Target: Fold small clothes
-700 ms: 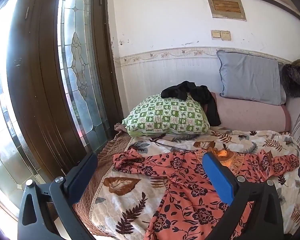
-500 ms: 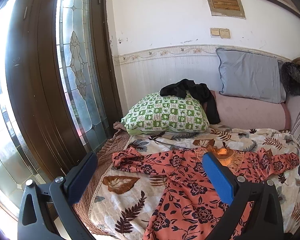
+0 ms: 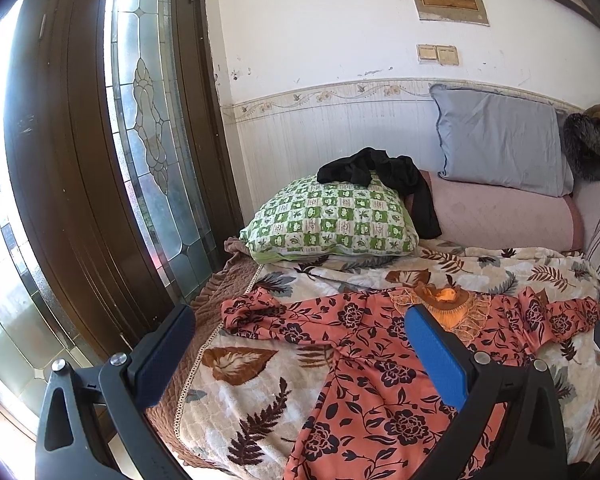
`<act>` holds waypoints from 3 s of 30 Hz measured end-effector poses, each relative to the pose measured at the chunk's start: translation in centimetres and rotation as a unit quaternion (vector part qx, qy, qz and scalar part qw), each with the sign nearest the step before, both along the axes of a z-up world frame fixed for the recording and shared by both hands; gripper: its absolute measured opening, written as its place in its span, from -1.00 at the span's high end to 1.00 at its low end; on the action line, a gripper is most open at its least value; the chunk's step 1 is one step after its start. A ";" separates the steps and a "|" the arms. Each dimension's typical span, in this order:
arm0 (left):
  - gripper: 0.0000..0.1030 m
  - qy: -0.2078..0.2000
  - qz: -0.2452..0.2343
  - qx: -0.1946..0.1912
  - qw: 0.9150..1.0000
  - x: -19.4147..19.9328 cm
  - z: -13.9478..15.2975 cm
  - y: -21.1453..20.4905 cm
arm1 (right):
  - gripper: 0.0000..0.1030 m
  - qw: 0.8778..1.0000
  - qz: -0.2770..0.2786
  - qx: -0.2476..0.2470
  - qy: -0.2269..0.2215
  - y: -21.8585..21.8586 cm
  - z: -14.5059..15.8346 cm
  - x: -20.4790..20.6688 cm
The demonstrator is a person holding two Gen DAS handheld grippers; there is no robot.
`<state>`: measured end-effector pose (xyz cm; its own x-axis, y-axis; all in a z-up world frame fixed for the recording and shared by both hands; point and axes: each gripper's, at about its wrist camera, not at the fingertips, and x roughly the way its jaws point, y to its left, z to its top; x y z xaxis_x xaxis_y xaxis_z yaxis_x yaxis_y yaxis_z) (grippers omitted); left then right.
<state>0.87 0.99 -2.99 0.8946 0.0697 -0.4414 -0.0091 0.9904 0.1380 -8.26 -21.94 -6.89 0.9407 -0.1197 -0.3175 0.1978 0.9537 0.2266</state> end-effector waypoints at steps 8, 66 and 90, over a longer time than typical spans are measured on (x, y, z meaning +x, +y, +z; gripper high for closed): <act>-1.00 0.009 -0.001 0.013 1.000 1.7 -0.9 -1.4 | -1.00 1.000 0.007 0.010 0.013 -0.5 -0.3 2.1; -1.00 0.155 0.052 0.020 0.986 23.8 -22.5 -3.0 | 0.86 0.965 0.004 0.253 -0.066 -26.9 -8.0 21.6; -1.00 0.171 0.213 -0.104 0.956 26.3 -22.4 14.2 | -0.84 0.910 0.342 0.041 0.229 10.6 -20.1 33.2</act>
<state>27.14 15.19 -25.43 0.6055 0.2758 -0.7465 -0.4081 0.9129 0.0063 24.89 -11.38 -26.94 0.5529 0.4871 -0.6760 -0.3452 0.8724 0.3462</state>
